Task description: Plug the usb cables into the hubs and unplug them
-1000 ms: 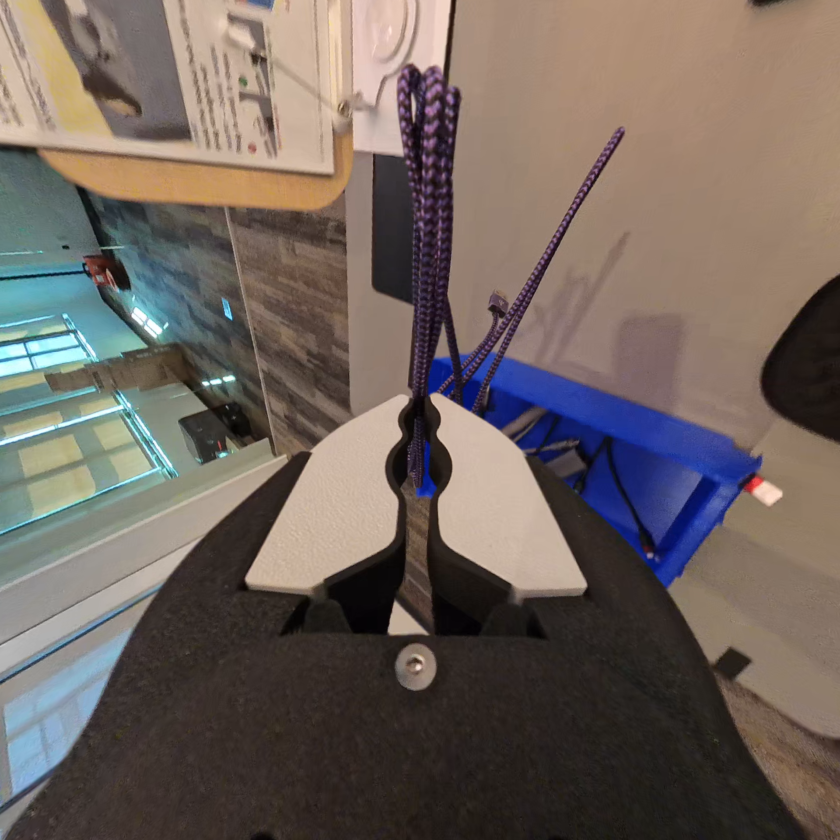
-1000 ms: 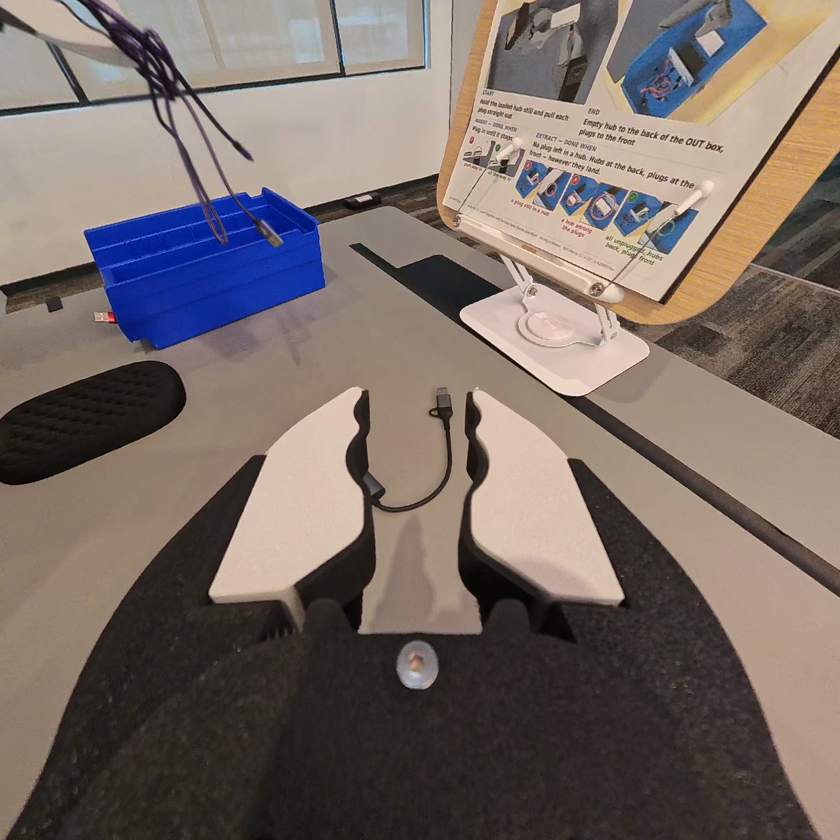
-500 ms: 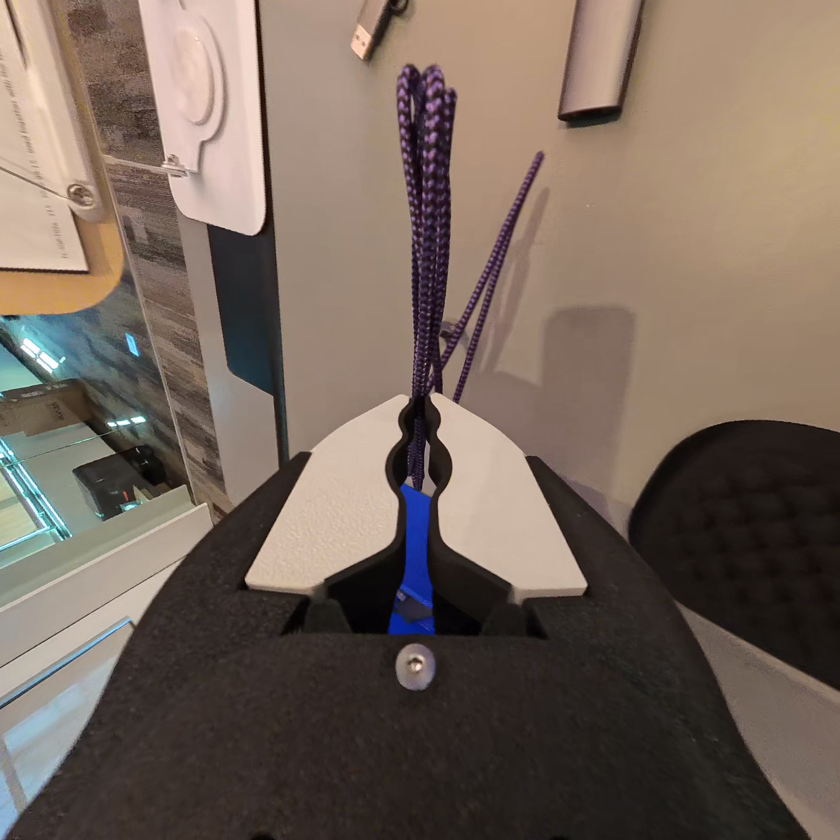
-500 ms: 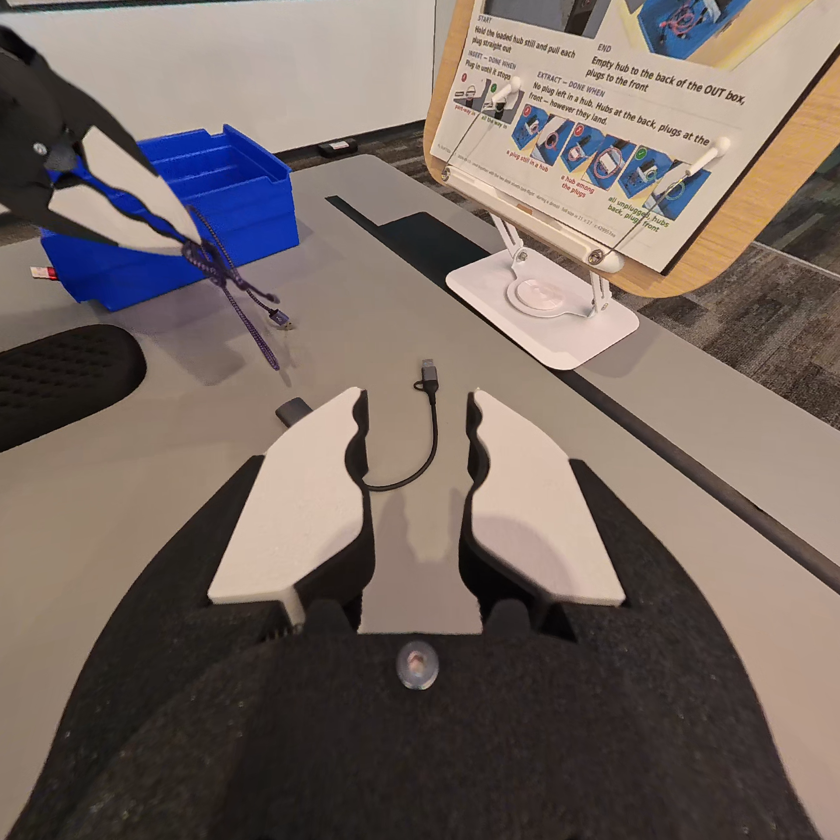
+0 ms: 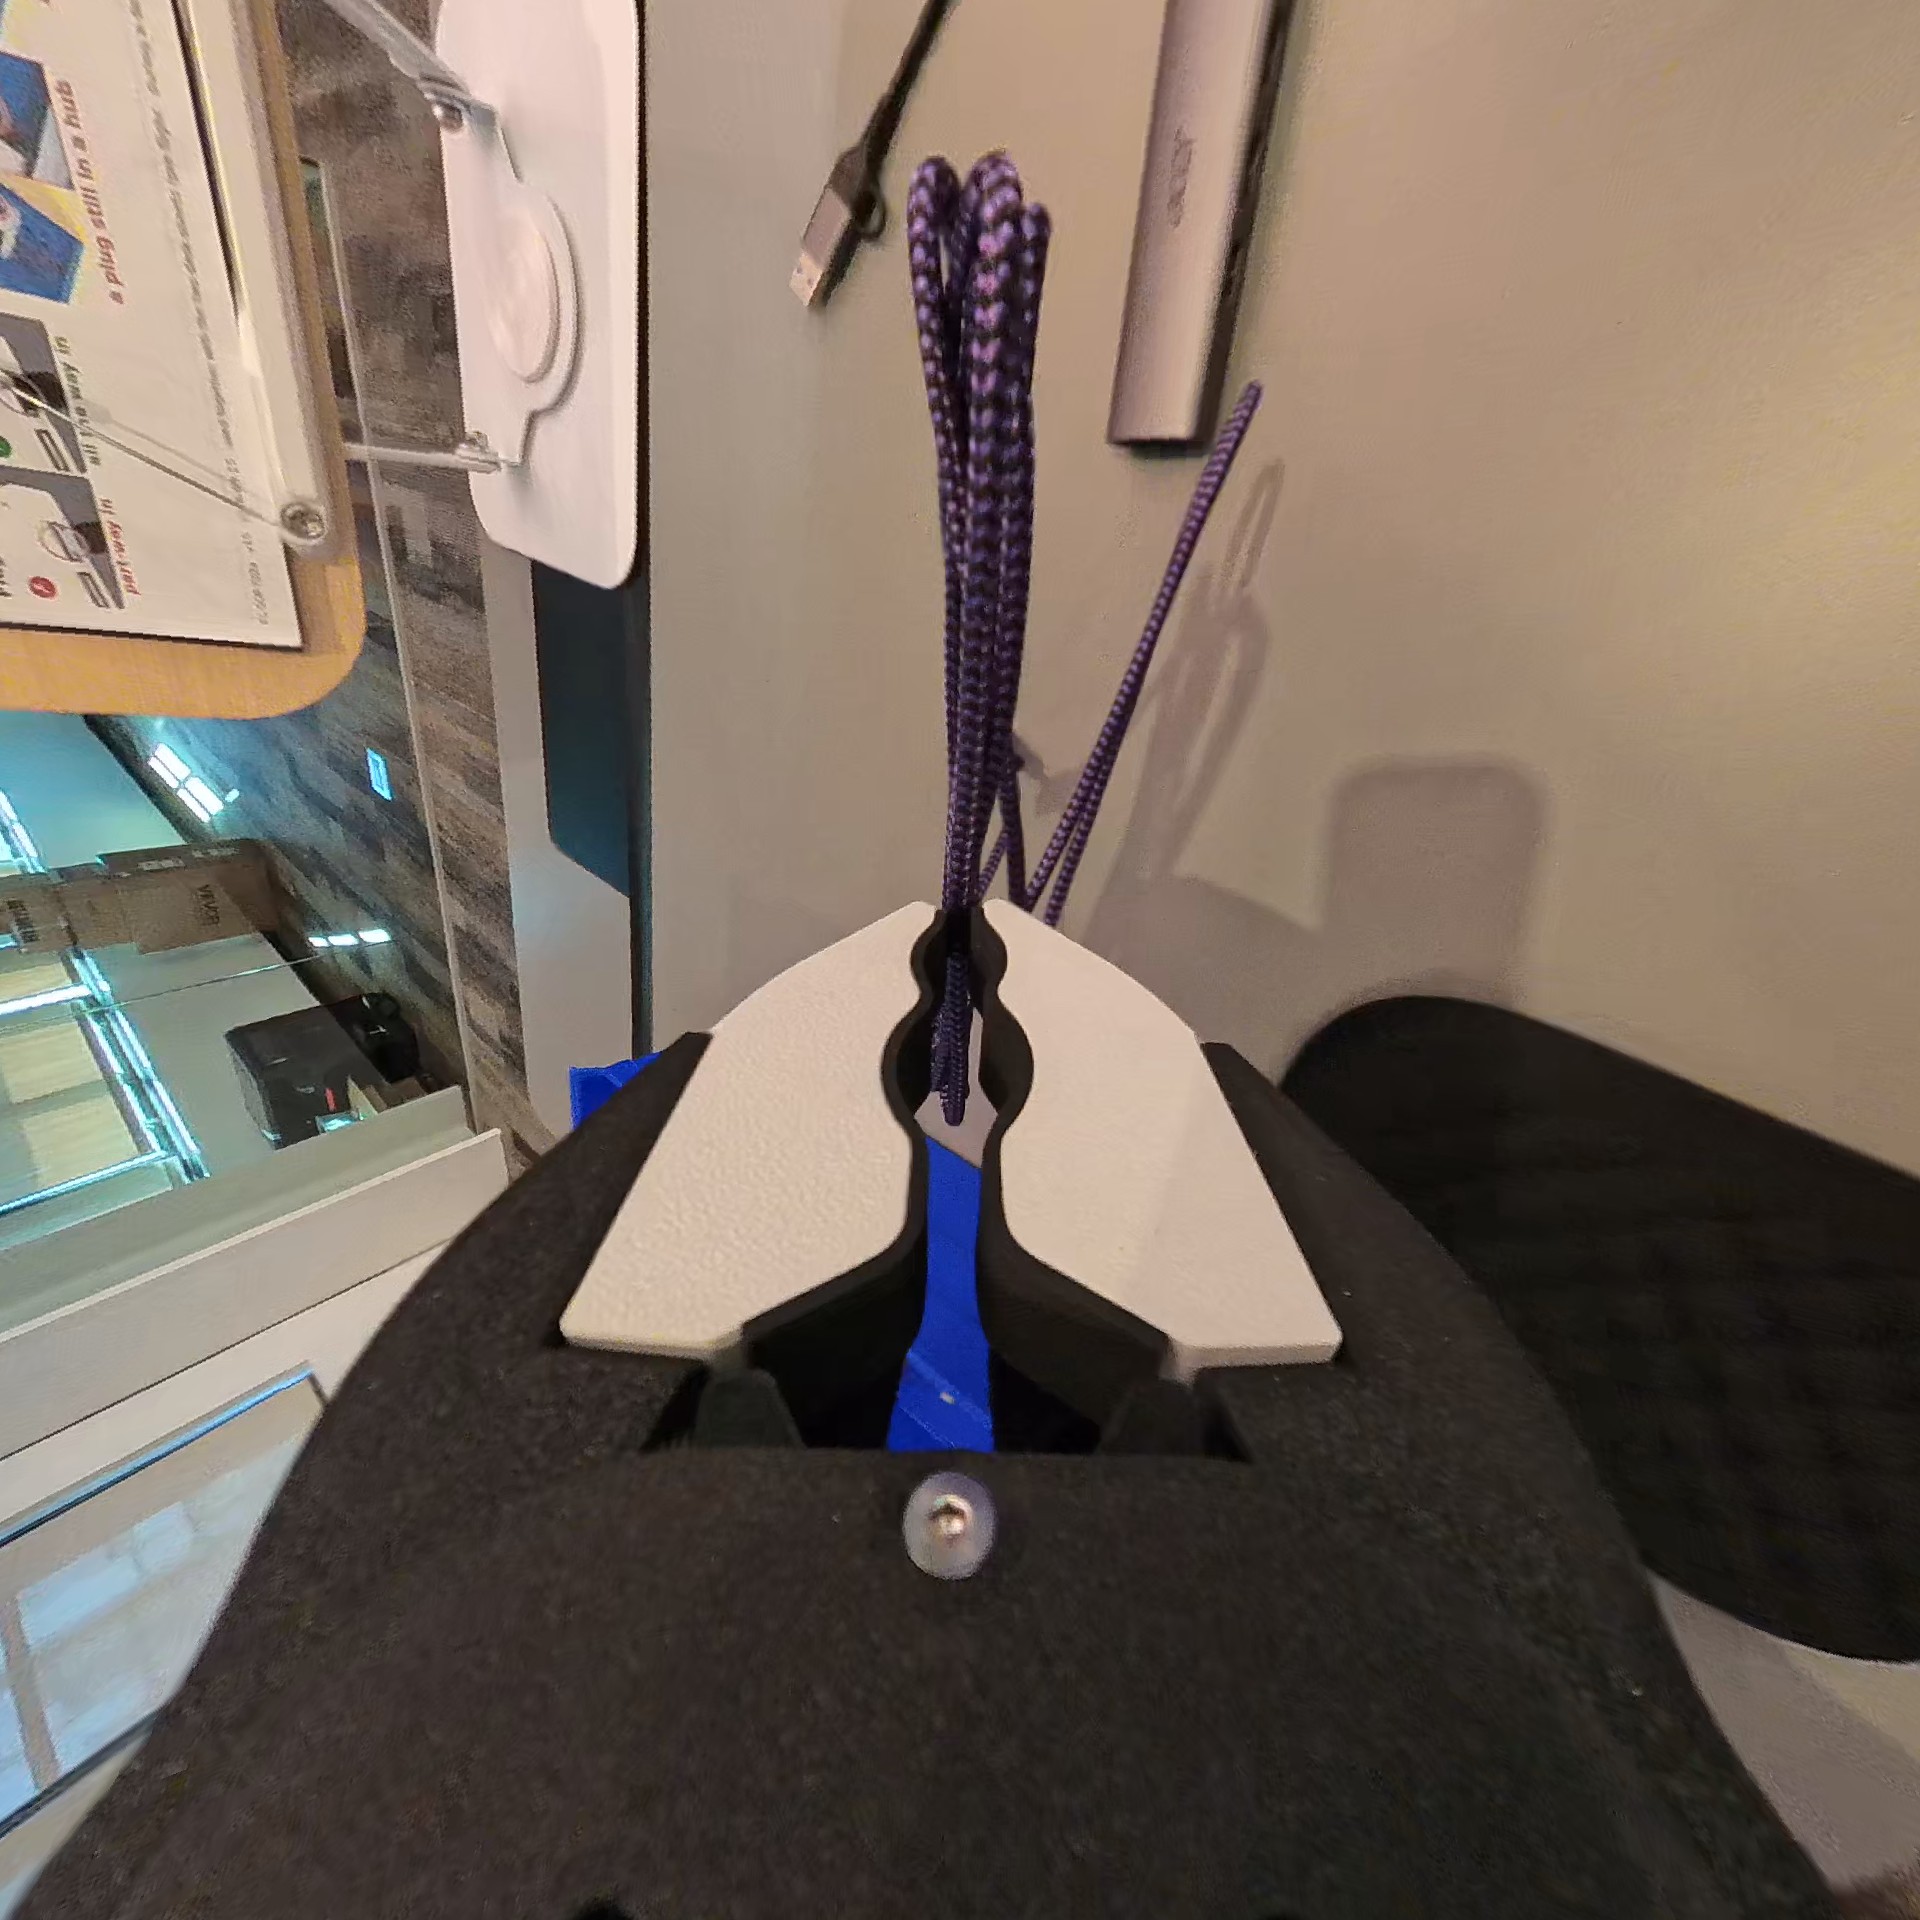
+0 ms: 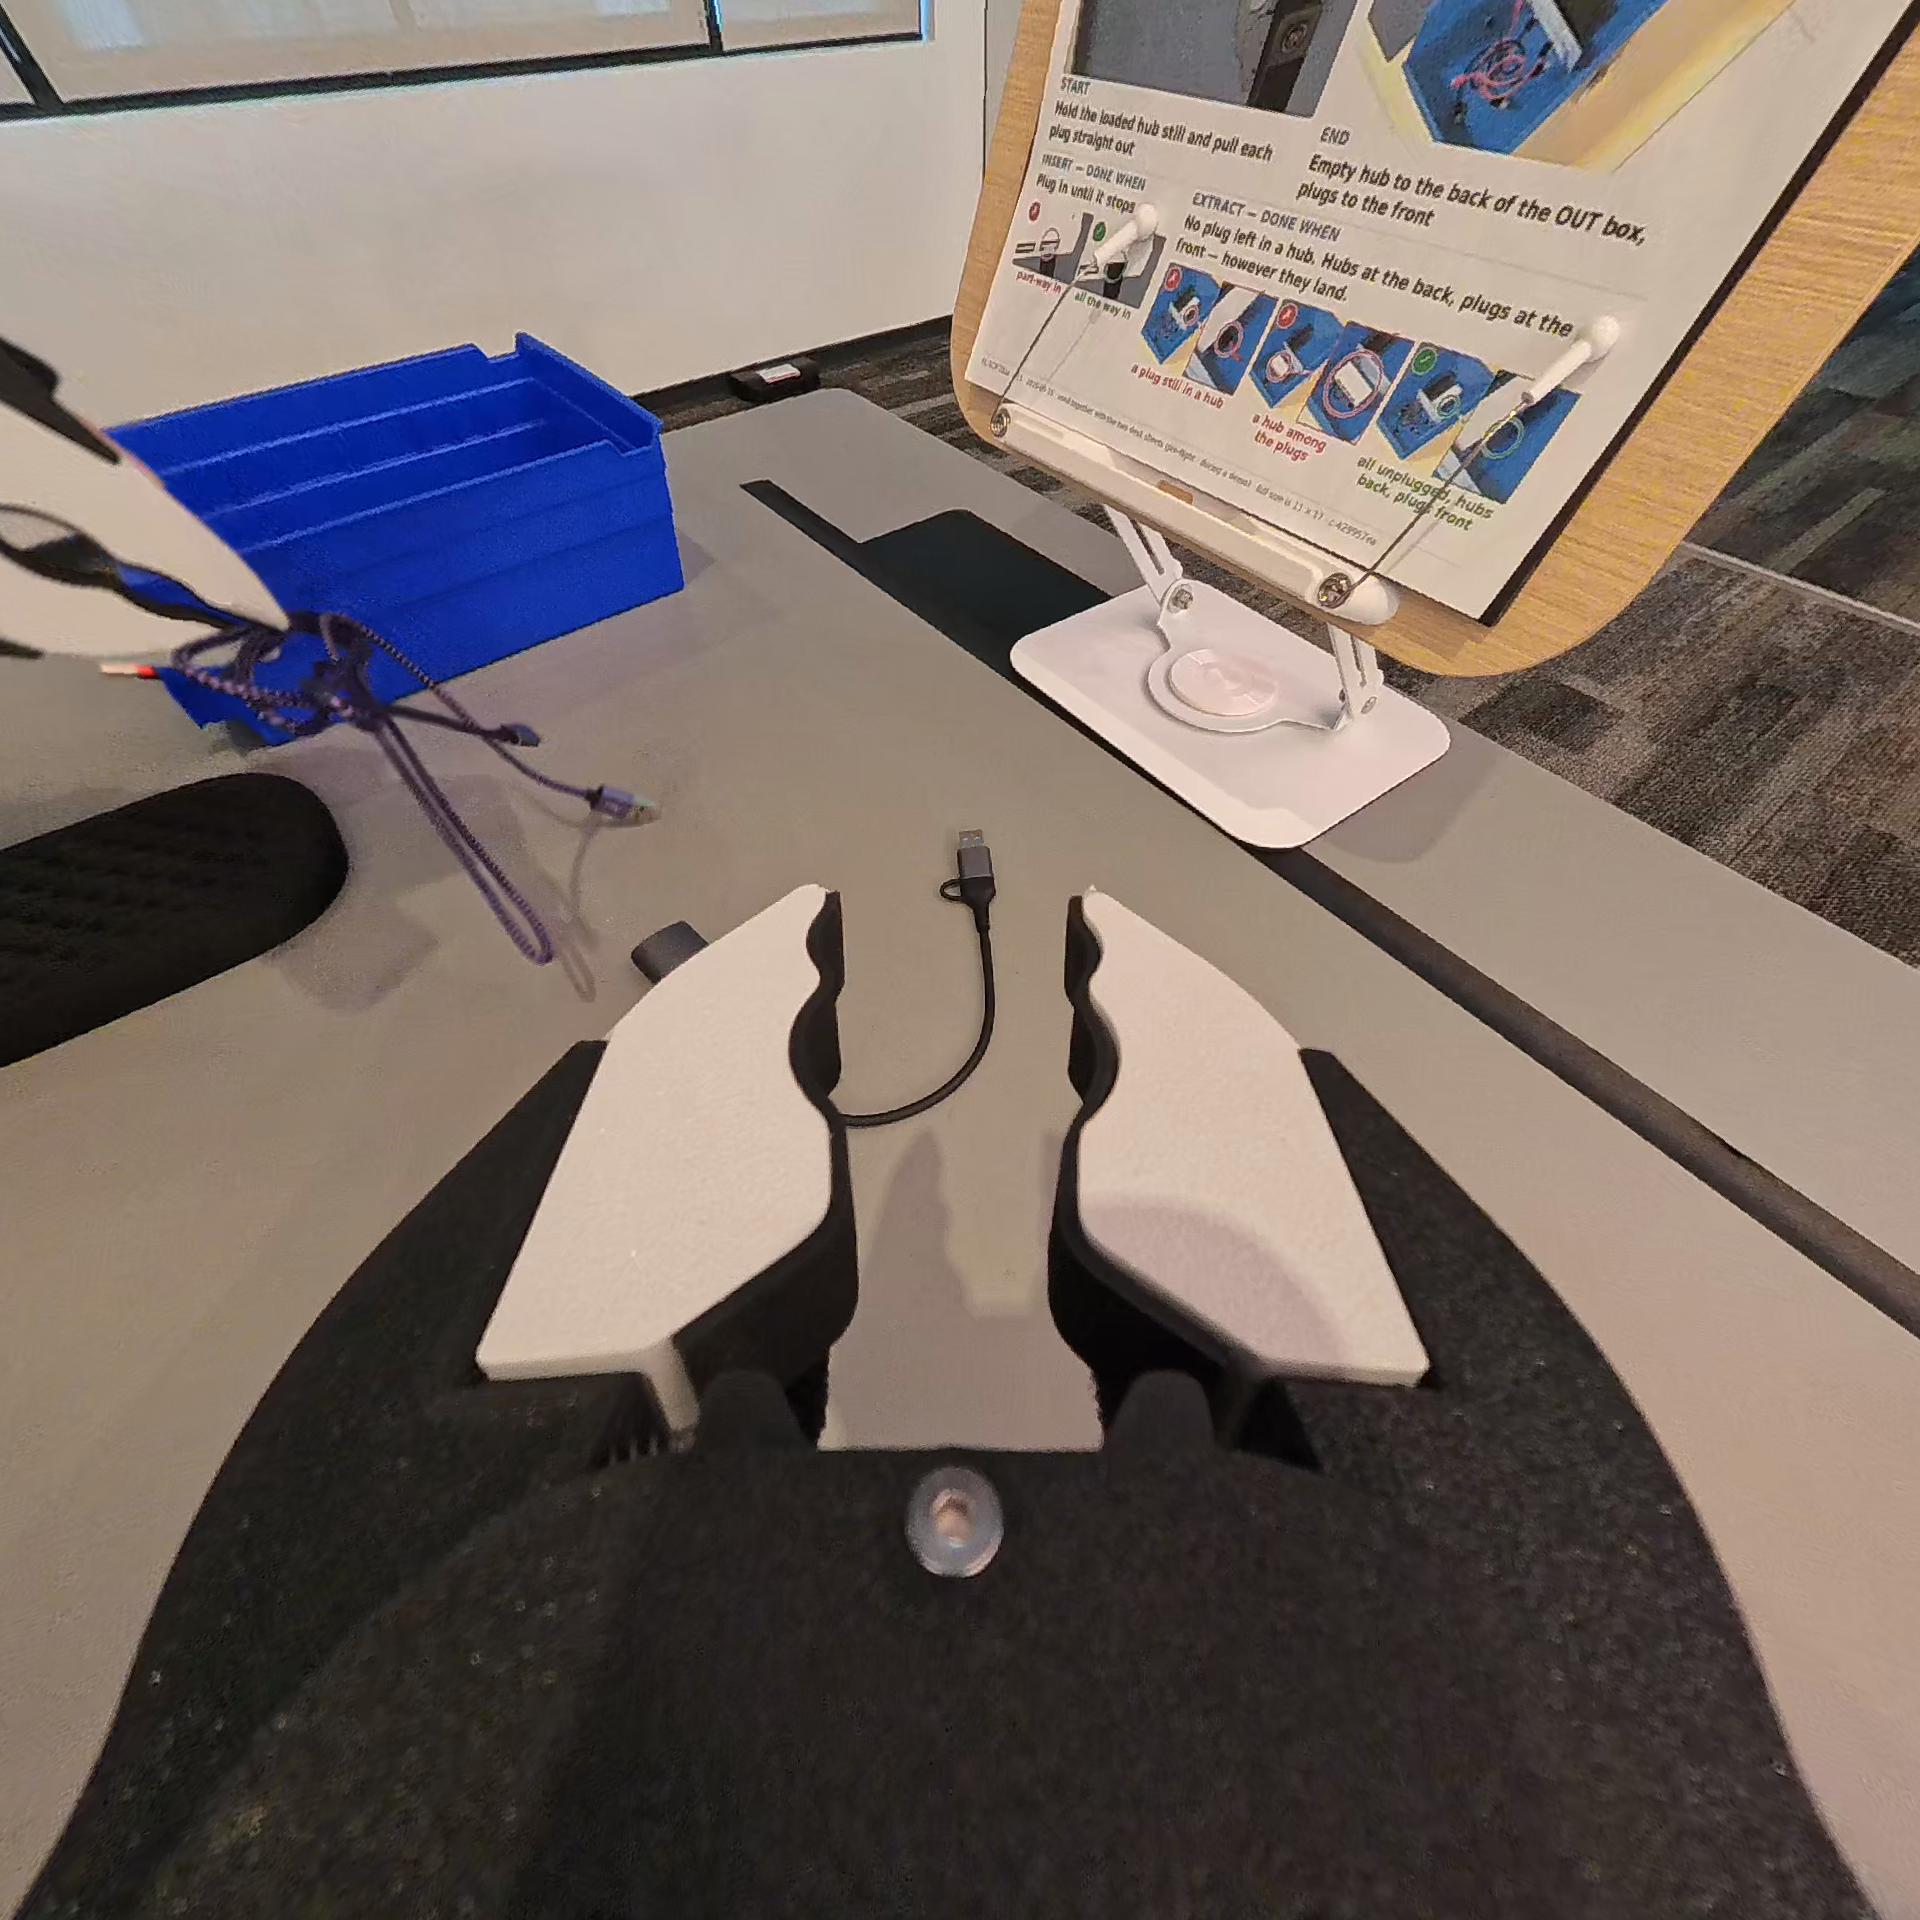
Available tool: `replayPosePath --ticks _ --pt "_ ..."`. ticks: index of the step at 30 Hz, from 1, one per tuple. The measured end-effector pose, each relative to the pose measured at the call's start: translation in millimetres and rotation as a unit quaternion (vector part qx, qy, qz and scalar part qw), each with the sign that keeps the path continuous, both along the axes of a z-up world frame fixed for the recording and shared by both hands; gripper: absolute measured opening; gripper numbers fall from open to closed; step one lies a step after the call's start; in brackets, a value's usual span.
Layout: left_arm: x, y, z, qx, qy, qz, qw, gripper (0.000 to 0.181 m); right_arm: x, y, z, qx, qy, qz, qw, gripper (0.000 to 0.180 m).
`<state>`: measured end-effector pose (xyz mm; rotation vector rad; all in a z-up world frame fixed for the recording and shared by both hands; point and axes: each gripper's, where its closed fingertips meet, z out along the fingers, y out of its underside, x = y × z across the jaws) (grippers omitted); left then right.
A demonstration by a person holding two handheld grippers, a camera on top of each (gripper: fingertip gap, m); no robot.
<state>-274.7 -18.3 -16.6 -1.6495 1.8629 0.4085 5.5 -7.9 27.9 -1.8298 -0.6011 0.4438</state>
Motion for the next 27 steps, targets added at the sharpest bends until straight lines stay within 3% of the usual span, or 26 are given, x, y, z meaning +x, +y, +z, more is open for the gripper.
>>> replayPosePath --ticks 1,16,23,27 --pt "4.0 -7.0 -2.1 -0.008 -0.004 0.004 1.000 0.003 -0.1 -0.3 0.6 0.001 0.002 0.001 1.000 0.040" --pt "55.0 -64.5 -69.7 -0.101 -0.085 0.052 0.990 0.003 2.1 -5.9 8.9 0.012 0.014 0.005 1.000 0.040" --pt "56.3 -65.4 -86.0 -0.091 -0.131 0.054 0.986 0.027 7.9 -6.1 10.6 0.014 0.020 0.000 1.000 0.040" --pt "55.4 -59.7 -86.1 -0.091 -0.153 0.064 0.982 0.027 12.4 -6.8 10.3 0.012 0.022 -0.006 1.000 0.040"
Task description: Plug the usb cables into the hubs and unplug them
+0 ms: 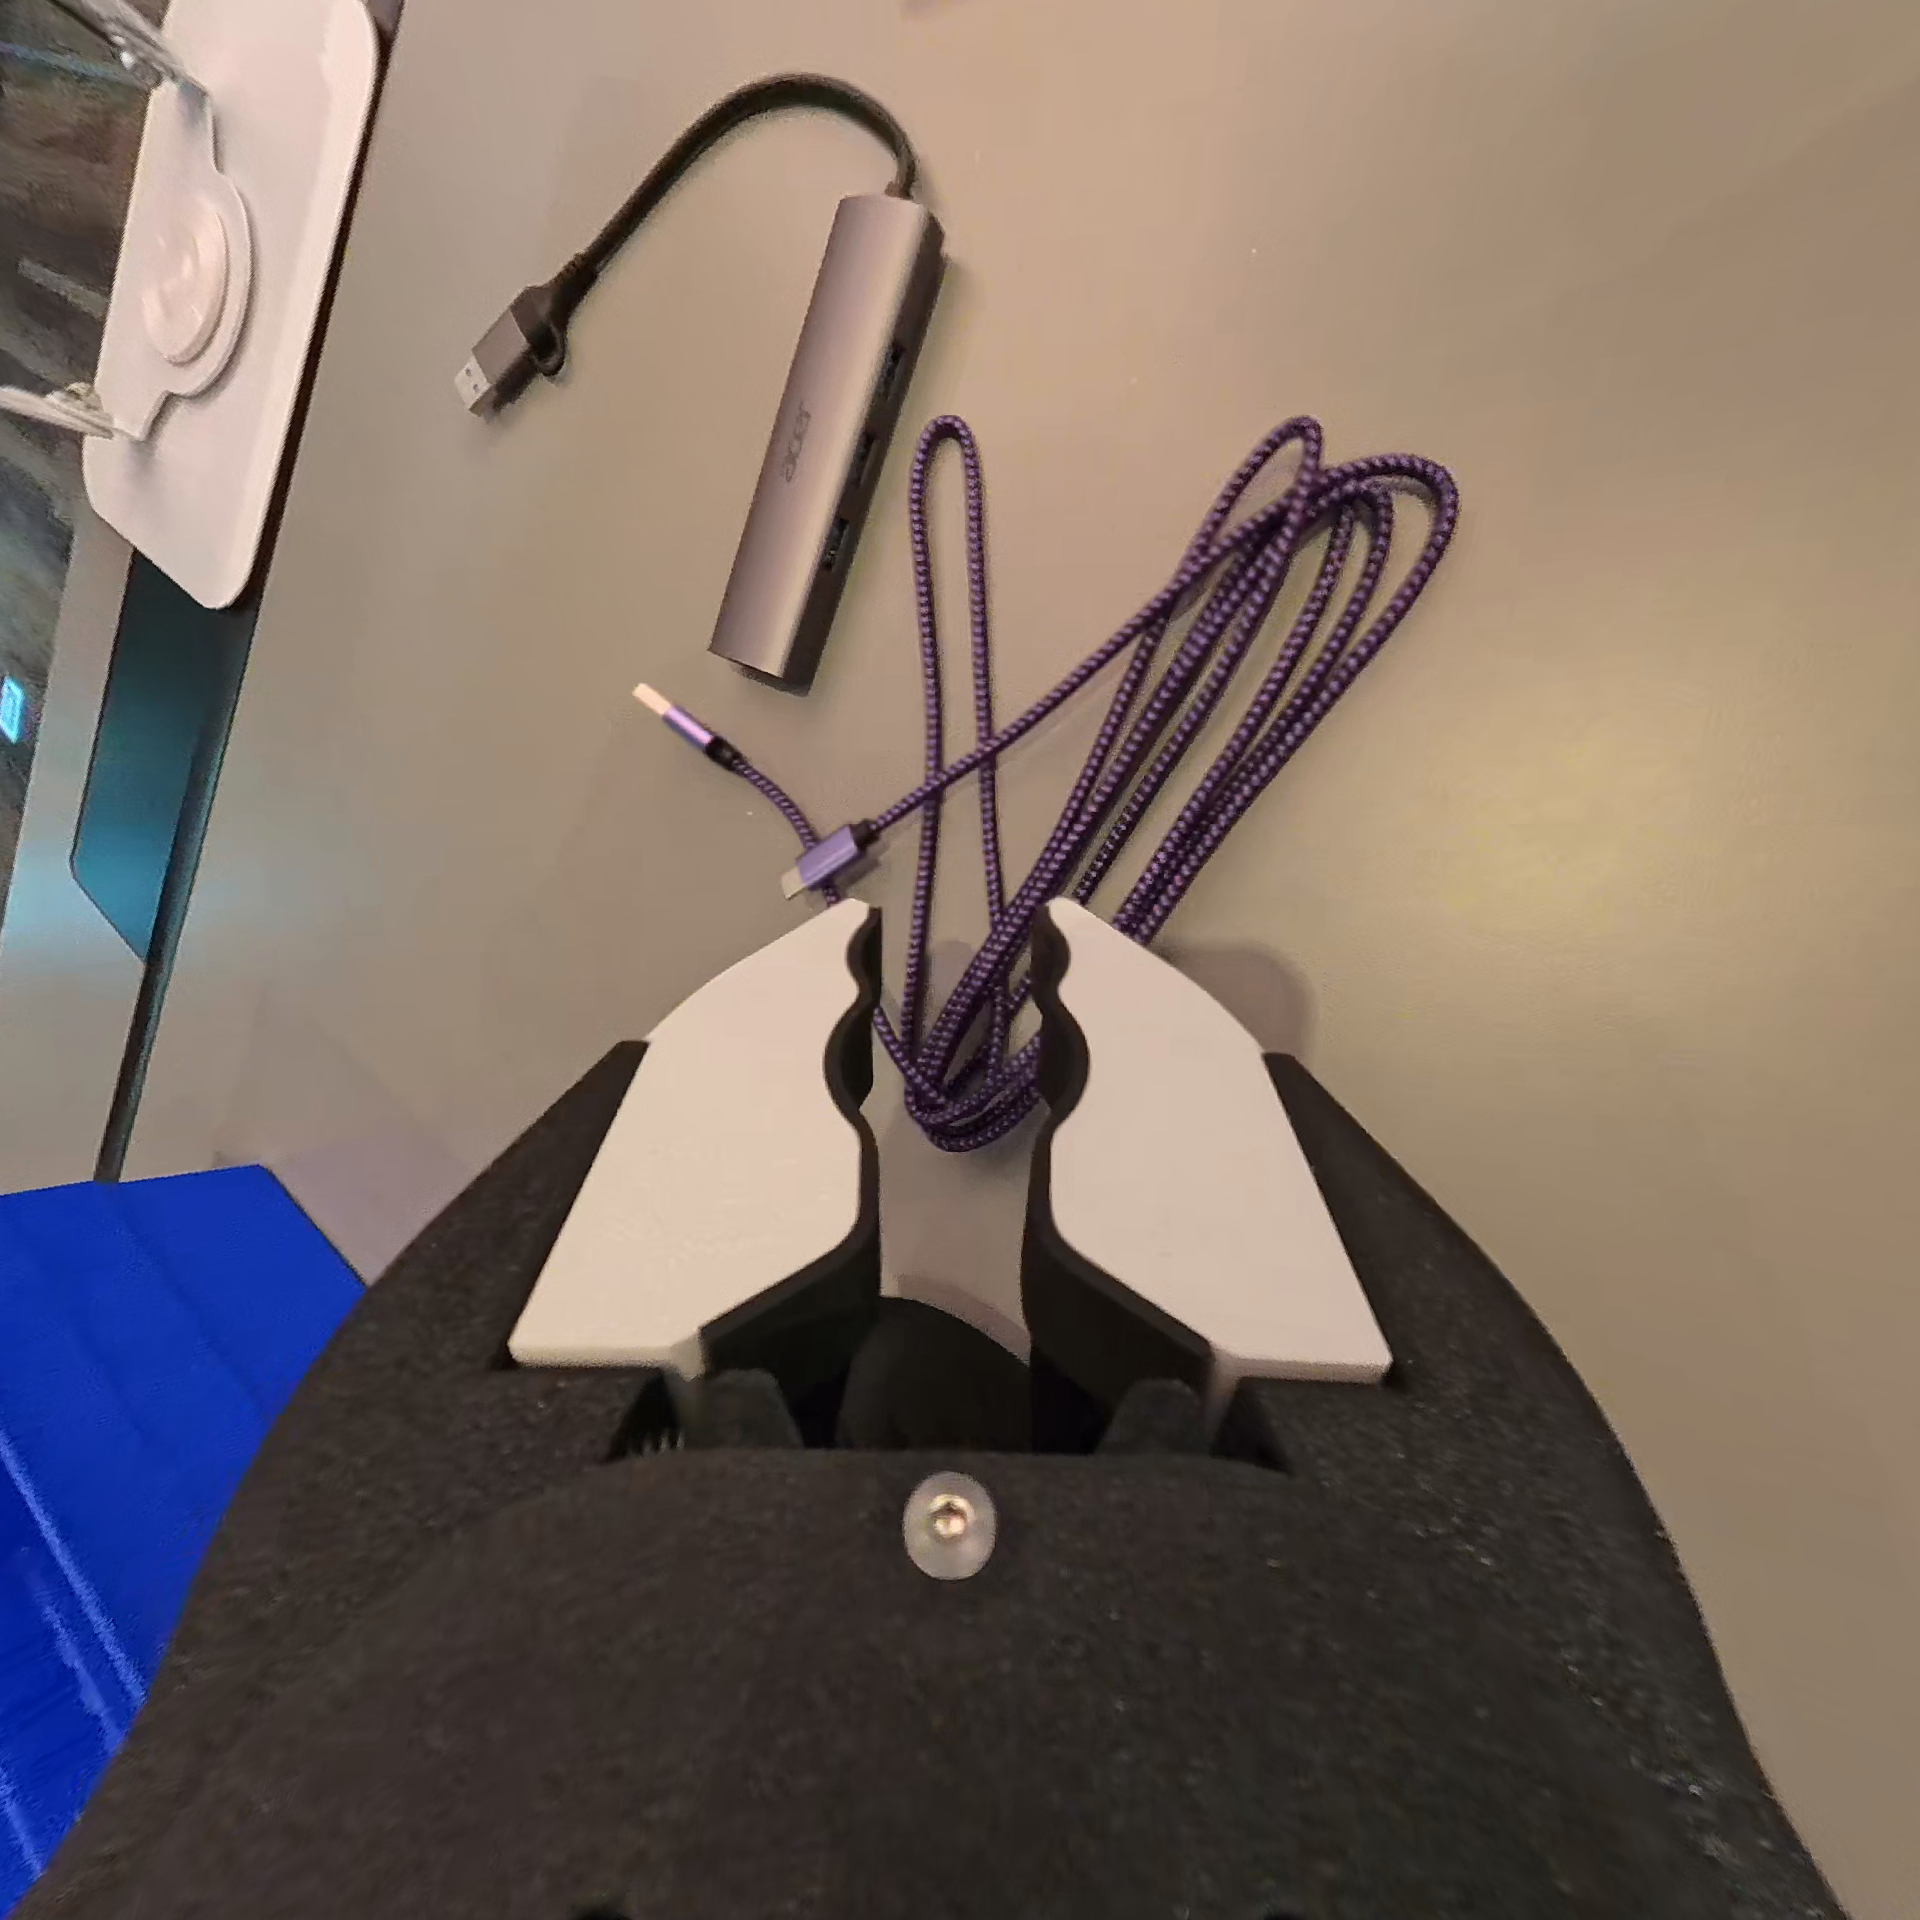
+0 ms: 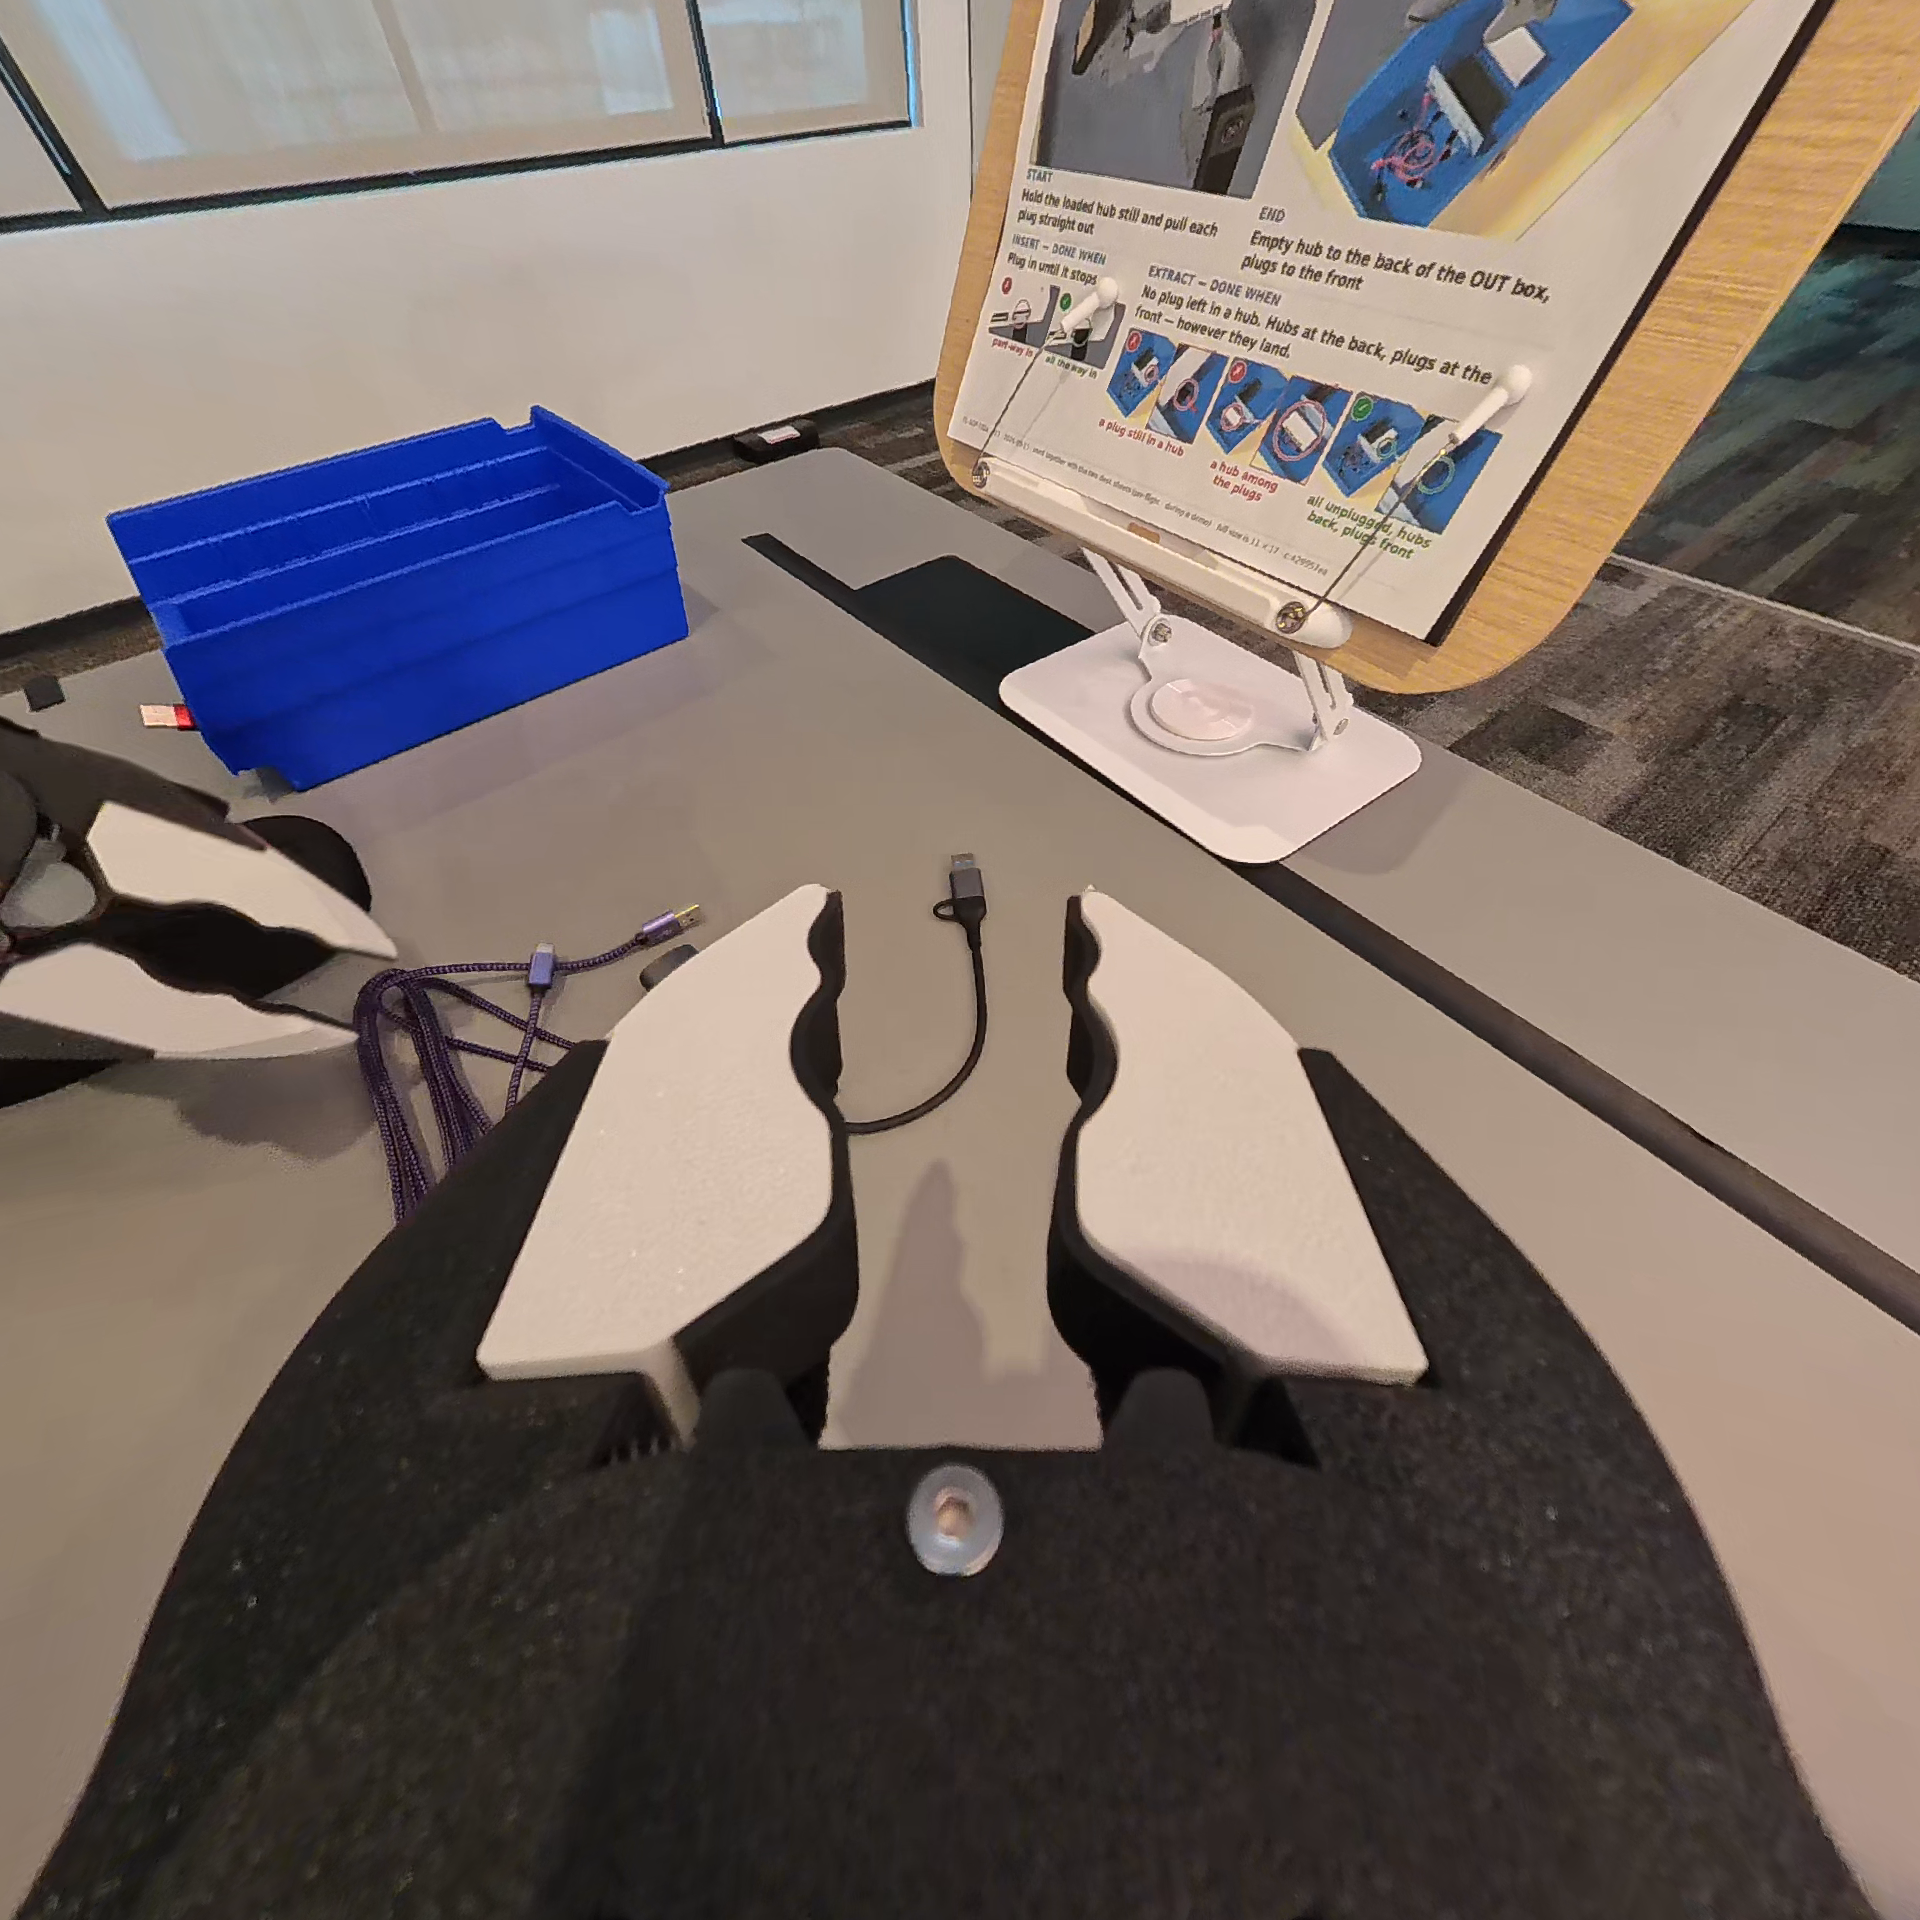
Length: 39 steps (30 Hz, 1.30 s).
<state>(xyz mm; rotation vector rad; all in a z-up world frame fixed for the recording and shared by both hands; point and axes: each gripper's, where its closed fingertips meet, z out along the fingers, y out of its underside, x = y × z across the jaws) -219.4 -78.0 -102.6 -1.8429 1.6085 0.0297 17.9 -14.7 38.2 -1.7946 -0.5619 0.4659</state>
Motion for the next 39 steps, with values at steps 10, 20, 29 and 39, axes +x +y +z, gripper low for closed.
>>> replayPosePath --ticks 10,20,29,39 --pt "56.2 61.2 5.3 -0.045 -0.018 -0.087 0.995 0.035 -2.9 0.2 -2.9 -0.004 -0.009 0.002 1.000 0.040" --pt "70.8 92.1 -35.1 -0.085 0.027 -0.150 0.985 0.039 -2.3 0.4 -3.3 -0.005 -0.002 0.006 1.000 0.040" --pt "71.3 86.2 -48.7 -0.135 0.016 -0.172 0.976 0.030 -5.3 4.6 -12.0 -0.018 -0.004 0.011 1.000 0.040" --pt "73.0 89.1 -37.5 -0.135 -0.044 -0.163 0.976 0.030 -11.9 11.3 -30.9 -0.043 -0.005 0.027 0.999 0.040"
